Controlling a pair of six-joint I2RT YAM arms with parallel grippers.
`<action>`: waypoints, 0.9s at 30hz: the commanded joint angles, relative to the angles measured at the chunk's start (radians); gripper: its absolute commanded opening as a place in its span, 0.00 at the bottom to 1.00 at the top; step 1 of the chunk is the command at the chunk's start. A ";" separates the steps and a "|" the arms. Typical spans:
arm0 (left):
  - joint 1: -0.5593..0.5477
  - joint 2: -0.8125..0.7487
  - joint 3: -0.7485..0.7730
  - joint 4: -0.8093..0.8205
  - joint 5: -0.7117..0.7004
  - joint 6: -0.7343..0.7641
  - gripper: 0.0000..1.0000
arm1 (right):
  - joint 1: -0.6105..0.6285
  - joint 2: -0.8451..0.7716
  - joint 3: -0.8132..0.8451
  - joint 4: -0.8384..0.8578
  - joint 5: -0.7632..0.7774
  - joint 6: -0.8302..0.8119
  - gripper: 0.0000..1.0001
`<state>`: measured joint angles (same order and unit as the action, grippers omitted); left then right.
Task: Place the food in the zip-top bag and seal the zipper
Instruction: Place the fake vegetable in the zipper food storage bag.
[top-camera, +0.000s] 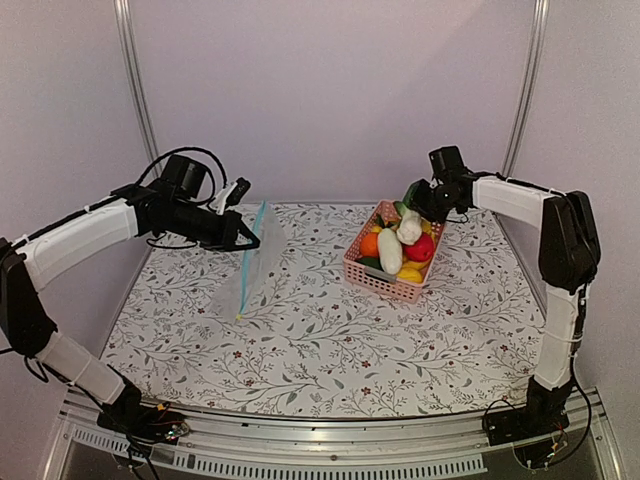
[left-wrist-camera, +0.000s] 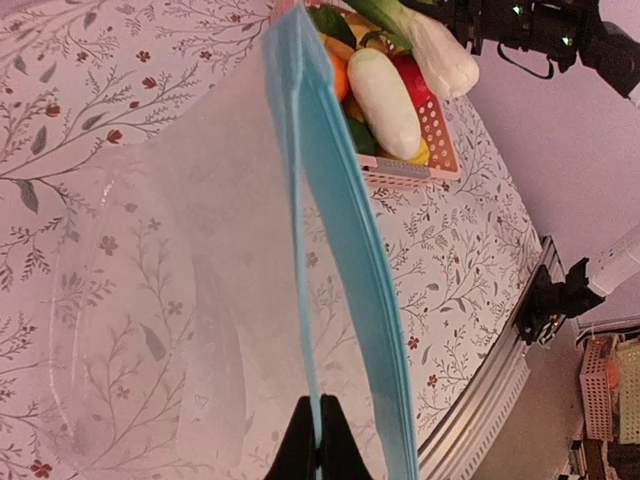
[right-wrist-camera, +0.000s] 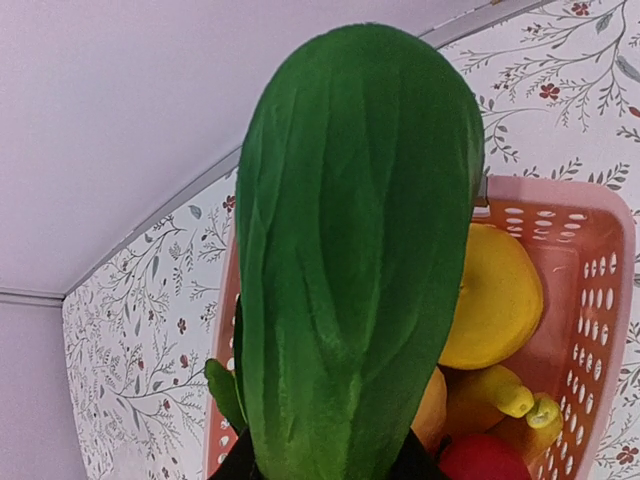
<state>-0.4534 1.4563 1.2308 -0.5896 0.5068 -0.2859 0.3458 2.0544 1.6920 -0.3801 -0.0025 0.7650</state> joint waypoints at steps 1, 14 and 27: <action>0.016 -0.055 -0.006 0.011 -0.034 0.007 0.00 | -0.002 -0.178 -0.051 0.099 -0.016 -0.011 0.26; -0.018 -0.092 -0.022 0.036 -0.053 -0.111 0.00 | 0.016 -0.496 -0.184 0.108 -0.051 -0.142 0.25; -0.156 -0.068 0.027 0.129 -0.012 -0.248 0.00 | 0.264 -0.669 -0.190 0.177 -0.119 -0.272 0.26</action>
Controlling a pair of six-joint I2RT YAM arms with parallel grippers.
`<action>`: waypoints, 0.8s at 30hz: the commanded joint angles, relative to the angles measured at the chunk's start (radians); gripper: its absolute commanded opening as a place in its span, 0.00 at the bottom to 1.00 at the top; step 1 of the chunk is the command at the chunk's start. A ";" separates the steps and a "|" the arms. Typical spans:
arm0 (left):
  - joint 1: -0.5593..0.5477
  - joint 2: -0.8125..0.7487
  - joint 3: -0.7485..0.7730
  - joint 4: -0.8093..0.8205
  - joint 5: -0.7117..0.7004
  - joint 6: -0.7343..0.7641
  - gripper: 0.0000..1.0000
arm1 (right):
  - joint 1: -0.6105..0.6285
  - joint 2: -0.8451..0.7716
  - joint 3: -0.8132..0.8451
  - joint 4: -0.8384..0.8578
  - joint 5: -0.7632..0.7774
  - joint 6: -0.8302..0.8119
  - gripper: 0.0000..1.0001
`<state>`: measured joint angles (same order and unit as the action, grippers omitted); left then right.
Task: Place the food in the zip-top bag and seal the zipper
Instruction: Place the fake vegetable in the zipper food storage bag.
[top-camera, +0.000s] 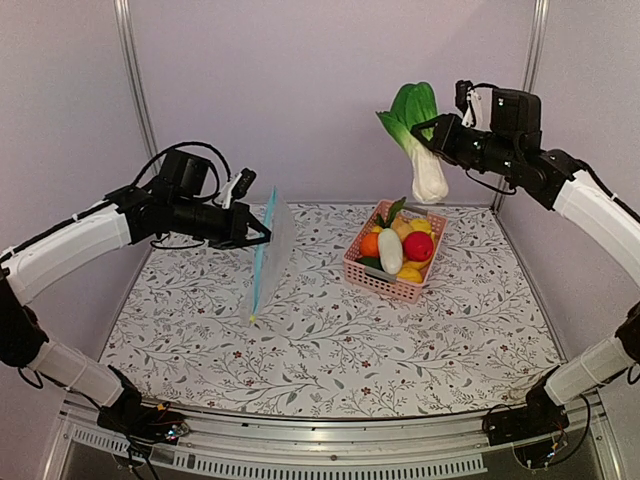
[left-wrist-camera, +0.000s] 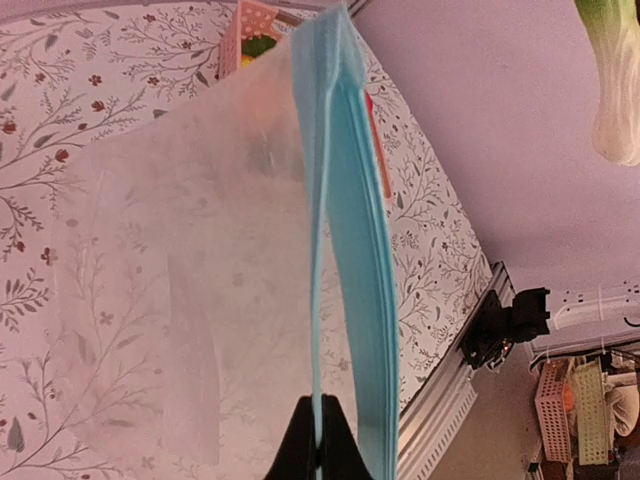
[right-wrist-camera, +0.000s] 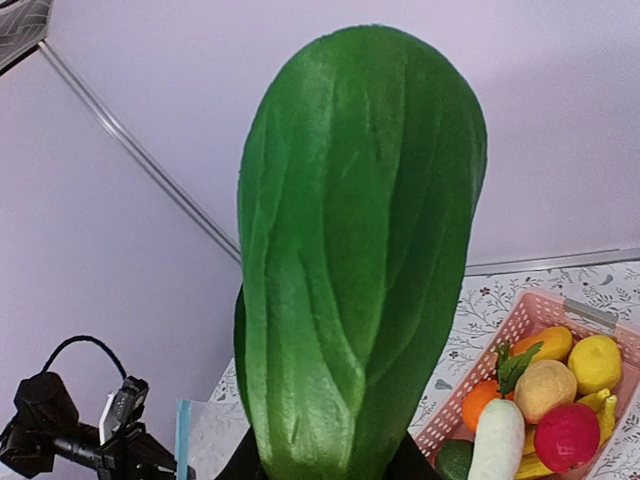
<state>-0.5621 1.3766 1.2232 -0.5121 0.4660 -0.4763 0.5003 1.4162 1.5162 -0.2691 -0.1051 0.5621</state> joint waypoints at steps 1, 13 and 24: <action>-0.058 0.017 0.040 0.056 0.032 -0.063 0.00 | 0.145 -0.036 -0.016 0.078 -0.004 -0.087 0.26; -0.124 0.093 0.072 0.099 0.065 -0.115 0.00 | 0.447 -0.090 -0.182 0.377 0.185 -0.220 0.26; -0.162 0.152 0.059 0.186 0.006 -0.159 0.00 | 0.617 0.072 -0.161 0.576 0.490 -0.218 0.26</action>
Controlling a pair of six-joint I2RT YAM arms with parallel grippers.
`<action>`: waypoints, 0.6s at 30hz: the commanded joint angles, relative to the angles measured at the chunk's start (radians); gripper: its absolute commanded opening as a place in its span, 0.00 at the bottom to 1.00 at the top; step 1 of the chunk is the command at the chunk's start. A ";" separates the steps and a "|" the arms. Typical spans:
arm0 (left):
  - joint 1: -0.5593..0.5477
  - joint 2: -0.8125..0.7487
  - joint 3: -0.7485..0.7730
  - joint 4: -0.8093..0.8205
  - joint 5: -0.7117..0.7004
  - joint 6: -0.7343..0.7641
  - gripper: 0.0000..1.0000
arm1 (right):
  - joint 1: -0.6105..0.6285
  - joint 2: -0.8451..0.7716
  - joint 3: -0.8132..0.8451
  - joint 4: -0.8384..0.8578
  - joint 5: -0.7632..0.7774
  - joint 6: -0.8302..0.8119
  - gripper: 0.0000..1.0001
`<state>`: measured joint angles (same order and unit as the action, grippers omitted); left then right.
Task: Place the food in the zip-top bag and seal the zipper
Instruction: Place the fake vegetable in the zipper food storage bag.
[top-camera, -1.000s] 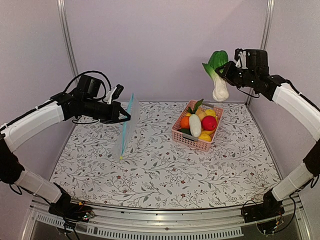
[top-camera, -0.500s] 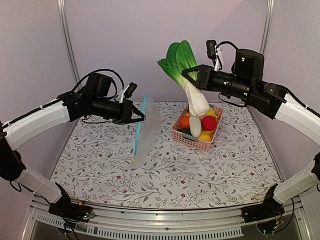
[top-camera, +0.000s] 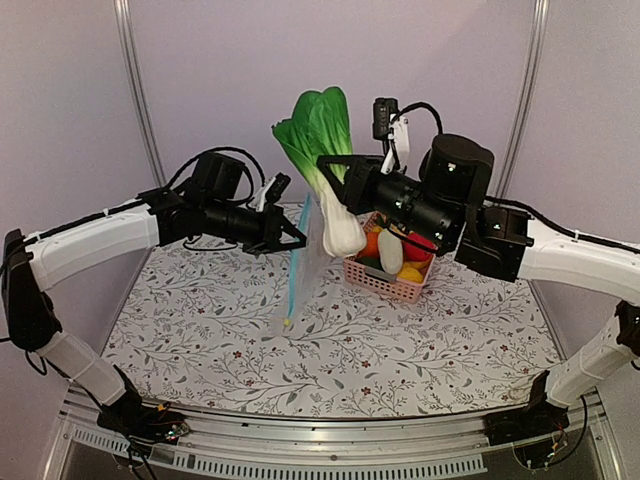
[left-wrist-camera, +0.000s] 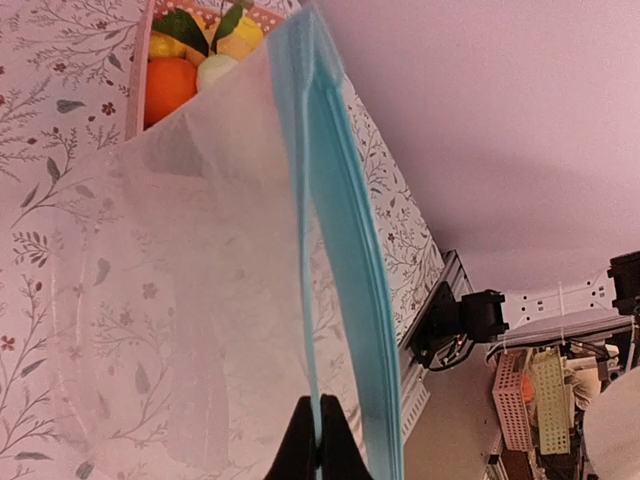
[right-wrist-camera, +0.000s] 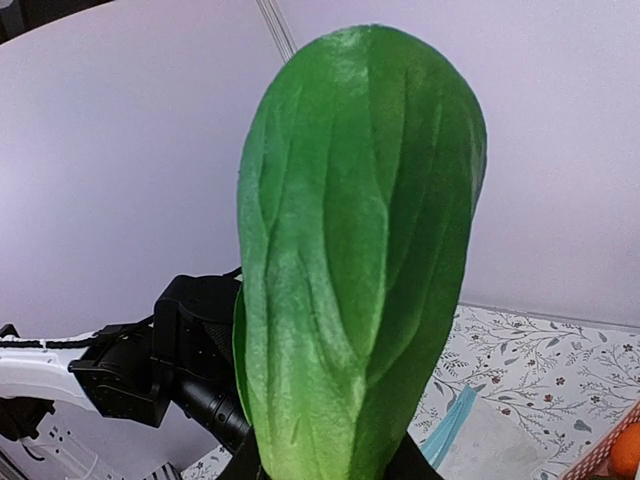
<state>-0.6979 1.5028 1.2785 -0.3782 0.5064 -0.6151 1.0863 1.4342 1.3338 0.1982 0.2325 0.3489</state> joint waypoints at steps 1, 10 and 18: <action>-0.029 0.030 -0.001 0.069 -0.035 -0.027 0.00 | 0.040 0.069 0.020 0.122 0.170 -0.003 0.25; -0.041 0.029 -0.049 0.157 -0.079 -0.103 0.00 | 0.048 0.127 -0.027 0.242 0.245 0.039 0.24; -0.041 0.019 -0.063 0.222 0.001 -0.176 0.00 | 0.048 0.137 -0.083 0.370 0.175 -0.059 0.24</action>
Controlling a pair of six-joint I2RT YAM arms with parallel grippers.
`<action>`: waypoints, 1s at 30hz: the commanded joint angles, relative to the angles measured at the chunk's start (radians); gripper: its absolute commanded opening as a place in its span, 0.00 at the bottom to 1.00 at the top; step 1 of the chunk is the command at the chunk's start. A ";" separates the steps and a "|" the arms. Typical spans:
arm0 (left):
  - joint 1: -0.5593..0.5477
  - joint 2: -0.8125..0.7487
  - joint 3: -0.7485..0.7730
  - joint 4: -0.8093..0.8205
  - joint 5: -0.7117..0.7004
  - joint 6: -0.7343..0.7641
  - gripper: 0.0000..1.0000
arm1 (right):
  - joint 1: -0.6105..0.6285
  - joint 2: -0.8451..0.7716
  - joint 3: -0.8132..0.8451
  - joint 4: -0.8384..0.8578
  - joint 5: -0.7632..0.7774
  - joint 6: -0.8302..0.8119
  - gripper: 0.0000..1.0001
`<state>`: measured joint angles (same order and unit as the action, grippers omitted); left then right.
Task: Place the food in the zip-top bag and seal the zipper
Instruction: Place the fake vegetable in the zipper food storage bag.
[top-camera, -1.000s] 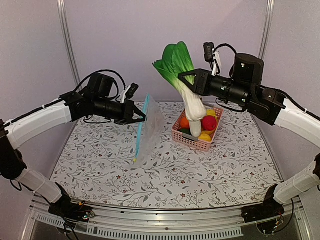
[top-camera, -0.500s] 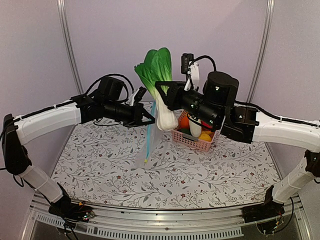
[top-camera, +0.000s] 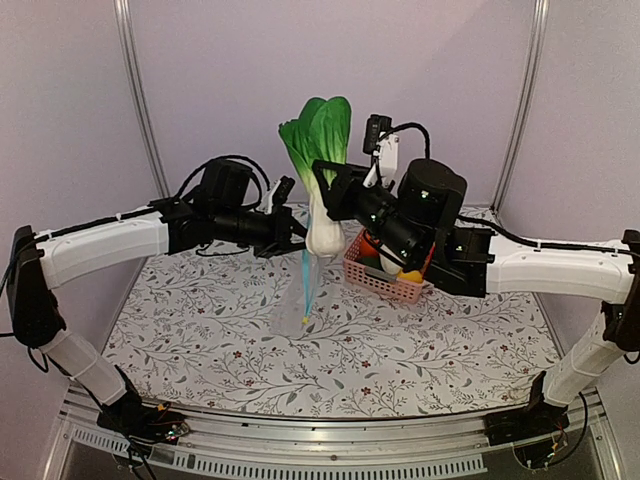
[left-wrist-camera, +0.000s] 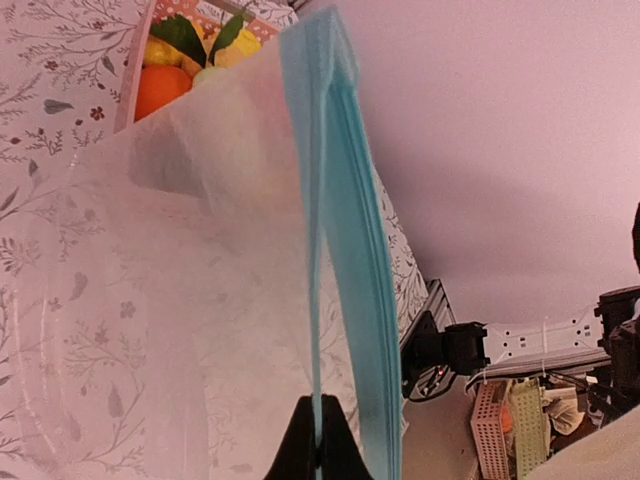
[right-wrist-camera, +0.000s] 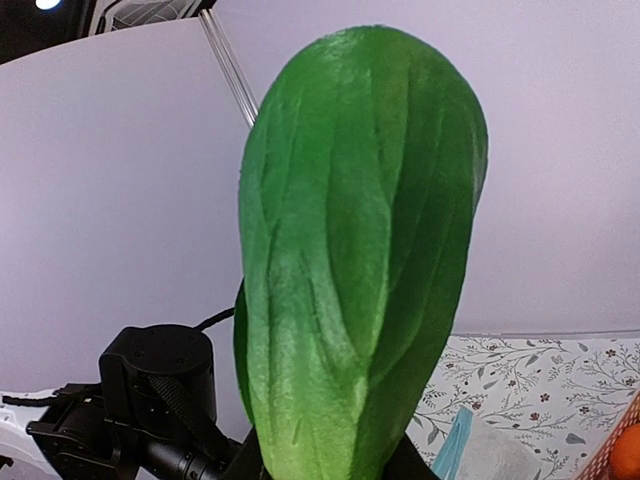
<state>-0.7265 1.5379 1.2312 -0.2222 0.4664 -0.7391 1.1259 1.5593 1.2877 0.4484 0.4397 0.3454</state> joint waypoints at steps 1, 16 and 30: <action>-0.013 -0.018 -0.015 0.074 0.052 -0.062 0.00 | 0.008 0.016 -0.039 0.134 -0.047 -0.063 0.24; -0.011 -0.070 -0.020 0.088 0.051 -0.093 0.00 | 0.009 0.119 -0.103 0.267 0.014 -0.088 0.21; 0.002 -0.099 -0.024 0.059 0.020 -0.079 0.00 | 0.010 0.076 -0.159 0.267 0.225 -0.270 0.22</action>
<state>-0.7258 1.4609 1.2140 -0.1658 0.4858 -0.8307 1.1332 1.6466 1.1152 0.6971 0.6003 0.1291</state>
